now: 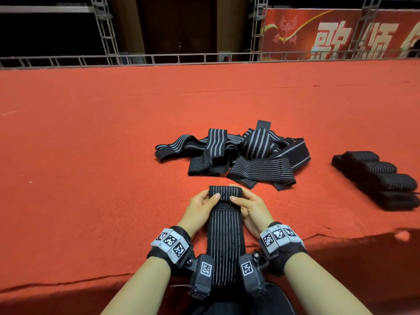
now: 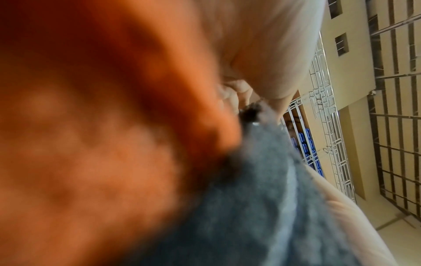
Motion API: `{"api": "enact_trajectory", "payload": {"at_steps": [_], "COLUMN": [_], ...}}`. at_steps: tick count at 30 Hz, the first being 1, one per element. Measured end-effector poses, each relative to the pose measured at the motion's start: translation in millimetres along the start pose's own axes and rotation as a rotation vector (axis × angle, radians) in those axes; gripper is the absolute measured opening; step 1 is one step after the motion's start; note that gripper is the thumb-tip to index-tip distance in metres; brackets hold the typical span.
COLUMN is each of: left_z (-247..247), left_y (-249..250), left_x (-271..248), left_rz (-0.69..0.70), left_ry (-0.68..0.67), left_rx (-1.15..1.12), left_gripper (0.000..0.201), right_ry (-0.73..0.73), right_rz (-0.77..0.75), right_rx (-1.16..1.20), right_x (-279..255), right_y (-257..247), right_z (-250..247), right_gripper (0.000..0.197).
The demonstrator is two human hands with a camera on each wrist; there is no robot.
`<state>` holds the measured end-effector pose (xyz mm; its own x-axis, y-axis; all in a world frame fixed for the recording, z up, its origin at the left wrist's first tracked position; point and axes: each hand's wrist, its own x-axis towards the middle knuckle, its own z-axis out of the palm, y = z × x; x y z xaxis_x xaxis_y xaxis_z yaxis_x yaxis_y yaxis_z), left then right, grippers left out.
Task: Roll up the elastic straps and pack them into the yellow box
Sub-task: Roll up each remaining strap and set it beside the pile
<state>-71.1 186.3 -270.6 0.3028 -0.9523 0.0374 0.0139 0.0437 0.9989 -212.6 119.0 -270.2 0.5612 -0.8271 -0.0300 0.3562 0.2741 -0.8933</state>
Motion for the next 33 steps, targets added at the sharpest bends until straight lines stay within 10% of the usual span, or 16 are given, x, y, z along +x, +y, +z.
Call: {"api": "enact_trajectory", "payload": {"at_steps": [12, 23, 33], "left_z": [-5.5, -9.5, -2.4], "left_y": [1.2, -1.3, -7.2], "left_x": [1.2, 2.4, 3.6], "left_rz": [-0.047, -0.063, -0.007], "left_ry": [0.045, 0.056, -0.004], "left_rx": [-0.034, -0.225, 0.005], "left_gripper": [0.02, 0.039, 0.026], "right_ry": [0.007, 0.035, 0.02], "right_rz": [0.036, -0.032, -0.021], "right_rx": [0.022, -0.211, -0.003], "right_x": [-0.2, 2.4, 1.7], "right_y": [-0.8, 5.5, 3.4], "right_z": [1.1, 6.5, -3.3], "right_gripper": [0.049, 0.026, 0.033]}}
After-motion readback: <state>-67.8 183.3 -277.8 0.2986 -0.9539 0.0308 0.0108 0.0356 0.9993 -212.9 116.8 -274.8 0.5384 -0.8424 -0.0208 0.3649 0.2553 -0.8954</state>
